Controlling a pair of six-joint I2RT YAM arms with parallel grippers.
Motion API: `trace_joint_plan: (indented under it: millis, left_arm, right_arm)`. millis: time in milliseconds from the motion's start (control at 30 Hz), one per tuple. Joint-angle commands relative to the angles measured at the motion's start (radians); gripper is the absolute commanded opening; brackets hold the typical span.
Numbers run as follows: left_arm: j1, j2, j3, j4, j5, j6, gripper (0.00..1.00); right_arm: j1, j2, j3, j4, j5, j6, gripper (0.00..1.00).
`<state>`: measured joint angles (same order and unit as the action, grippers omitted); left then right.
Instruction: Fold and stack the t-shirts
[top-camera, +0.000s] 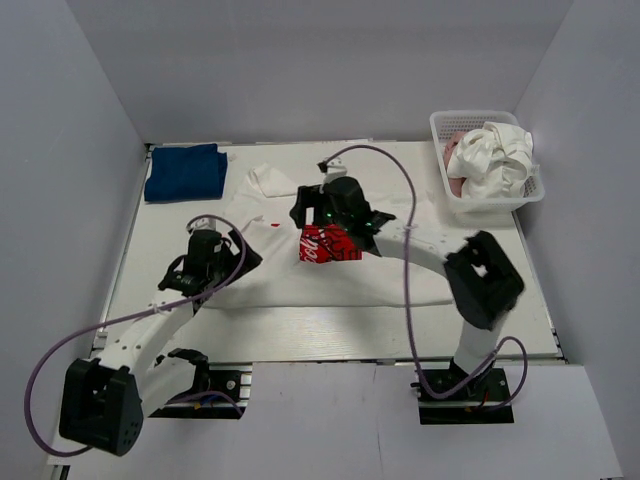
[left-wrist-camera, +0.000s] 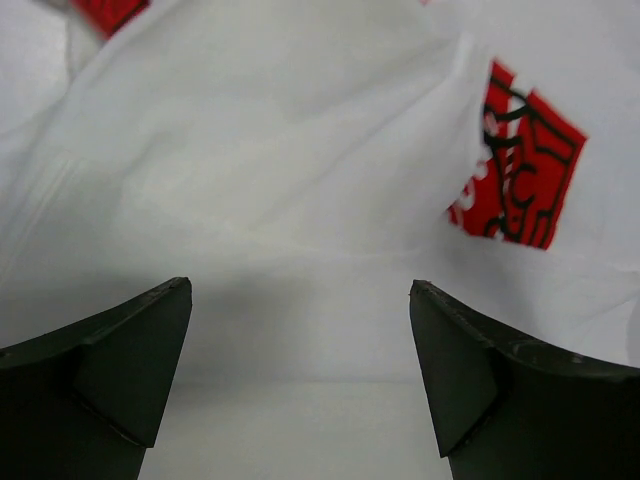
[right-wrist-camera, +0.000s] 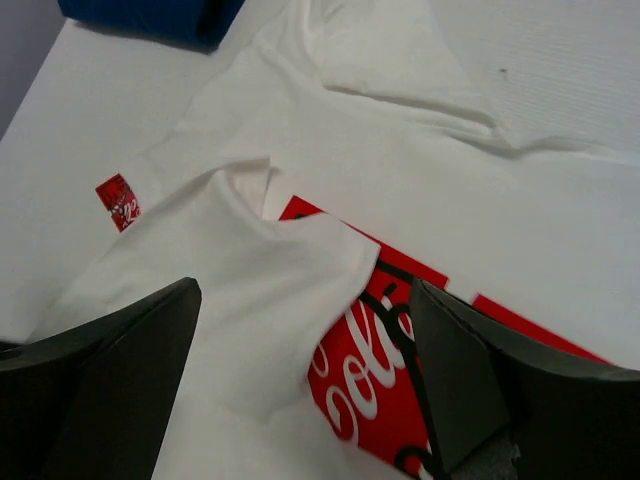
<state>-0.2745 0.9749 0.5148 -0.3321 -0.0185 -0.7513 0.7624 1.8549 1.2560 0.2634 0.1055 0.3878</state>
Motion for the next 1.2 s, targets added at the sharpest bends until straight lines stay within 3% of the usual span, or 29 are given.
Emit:
trace_joint_plan:
  millis: [0,100,167,267,400,567,767,1033,1167]
  left_arm:
    - [-0.003,0.089,0.096,0.157,0.024,0.055,1.00]
    - [-0.003,0.272,0.215,0.250,0.072,0.093,1.00]
    - [-0.003,0.426,0.267,0.289,0.150,0.119,1.00]
    - [-0.003,0.560,0.361,0.364,0.245,0.152,1.00]
    - [0.010,0.723,0.451,0.416,0.246,0.161,1.00]
    - [0.011,0.870,0.545,0.288,0.141,0.161,1.00]
    - [0.011,0.860,0.534,0.288,0.170,0.139,1.00]
    - [0.001,0.589,0.475,0.214,0.097,0.196,1.00]
    - [0.001,0.446,0.364,0.179,0.065,0.196,1.00]
  right_arm:
    - [-0.018,-0.222,-0.166,-0.050,0.058,0.023,0.90]
    - [-0.057,-0.351,-0.285,-0.208,0.166,0.155,0.90]
    - [-0.110,-0.432,-0.375,-0.356,0.183,0.251,0.90]
    - [-0.170,-0.529,-0.485,-0.412,0.145,0.296,0.90]
    - [-0.227,-0.658,-0.647,-0.435,0.123,0.342,0.90]
    - [-0.313,-0.686,-0.733,-0.444,0.092,0.378,0.90]
    - [-0.363,-0.548,-0.727,-0.431,0.019,0.356,0.90]
    - [-0.382,-0.536,-0.730,-0.437,-0.047,0.316,0.90]
    - [-0.380,-0.528,-0.707,-0.467,-0.058,0.298,0.90]
